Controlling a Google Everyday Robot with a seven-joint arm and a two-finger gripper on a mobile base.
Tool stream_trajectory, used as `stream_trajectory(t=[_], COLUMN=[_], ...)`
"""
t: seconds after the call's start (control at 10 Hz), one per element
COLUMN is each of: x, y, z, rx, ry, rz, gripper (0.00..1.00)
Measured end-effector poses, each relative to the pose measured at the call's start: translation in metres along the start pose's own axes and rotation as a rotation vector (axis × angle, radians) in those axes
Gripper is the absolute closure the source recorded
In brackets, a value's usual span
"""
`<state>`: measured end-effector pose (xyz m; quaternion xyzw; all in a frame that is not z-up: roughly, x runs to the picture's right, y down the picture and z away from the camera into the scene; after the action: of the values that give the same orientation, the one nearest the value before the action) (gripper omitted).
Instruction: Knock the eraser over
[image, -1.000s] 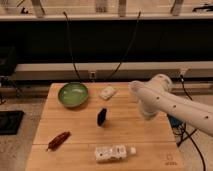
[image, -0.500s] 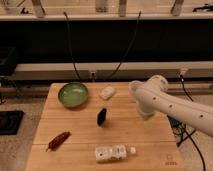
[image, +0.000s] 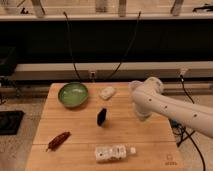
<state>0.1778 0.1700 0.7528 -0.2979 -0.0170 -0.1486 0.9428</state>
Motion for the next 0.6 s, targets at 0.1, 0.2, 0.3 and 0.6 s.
stream_trajectory(t=[0.1, 0.2, 0.3, 0.6], x=[-0.003, -0.003, -0.006, -0.024], y=[-0.002, -0.003, -0.003, -0.008], z=[0.002, 0.003, 0.006, 0.016], rx=[0.001, 0.001, -0.001, -0.003], ry=[-0.004, -0.007, -0.006, -0.004], rz=[-0.007, -0.005, -0.016, -0.063], gripper=[0.65, 0.75, 0.84, 1.00])
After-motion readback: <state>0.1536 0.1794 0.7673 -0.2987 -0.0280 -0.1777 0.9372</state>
